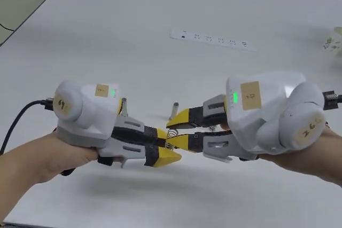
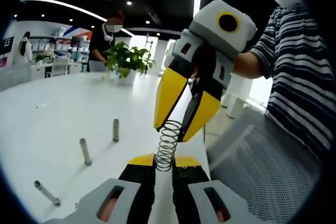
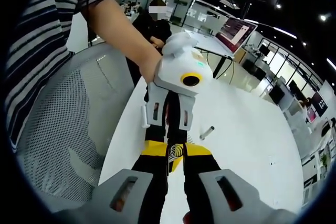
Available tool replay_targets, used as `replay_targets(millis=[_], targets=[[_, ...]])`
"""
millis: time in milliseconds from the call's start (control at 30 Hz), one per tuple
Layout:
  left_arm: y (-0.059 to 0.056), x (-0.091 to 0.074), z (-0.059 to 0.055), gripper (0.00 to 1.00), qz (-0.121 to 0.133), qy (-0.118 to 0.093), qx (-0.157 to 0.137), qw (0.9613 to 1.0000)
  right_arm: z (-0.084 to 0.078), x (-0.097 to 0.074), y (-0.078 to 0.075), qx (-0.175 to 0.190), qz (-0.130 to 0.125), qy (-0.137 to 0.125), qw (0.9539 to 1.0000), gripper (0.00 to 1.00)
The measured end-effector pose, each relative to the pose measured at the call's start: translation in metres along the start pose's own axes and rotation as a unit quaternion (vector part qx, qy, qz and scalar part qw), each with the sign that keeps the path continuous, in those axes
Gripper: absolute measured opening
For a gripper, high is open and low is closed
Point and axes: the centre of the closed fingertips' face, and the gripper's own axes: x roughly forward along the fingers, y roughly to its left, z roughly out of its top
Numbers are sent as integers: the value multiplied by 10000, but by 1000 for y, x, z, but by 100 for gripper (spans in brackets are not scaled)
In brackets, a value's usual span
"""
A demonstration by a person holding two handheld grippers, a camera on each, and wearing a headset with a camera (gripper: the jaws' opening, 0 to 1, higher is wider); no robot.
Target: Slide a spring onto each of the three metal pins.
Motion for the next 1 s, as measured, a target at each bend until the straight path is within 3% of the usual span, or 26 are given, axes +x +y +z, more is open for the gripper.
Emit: replay_targets(millis=[533, 1000], targets=[[1, -3, 3, 8, 91, -28, -178, 9998, 1, 0, -4, -74, -34, 24, 10000, 7], [10, -17, -2, 13, 295, 73, -264, 9992, -4, -3, -12, -47, -168, 86, 9998, 7]])
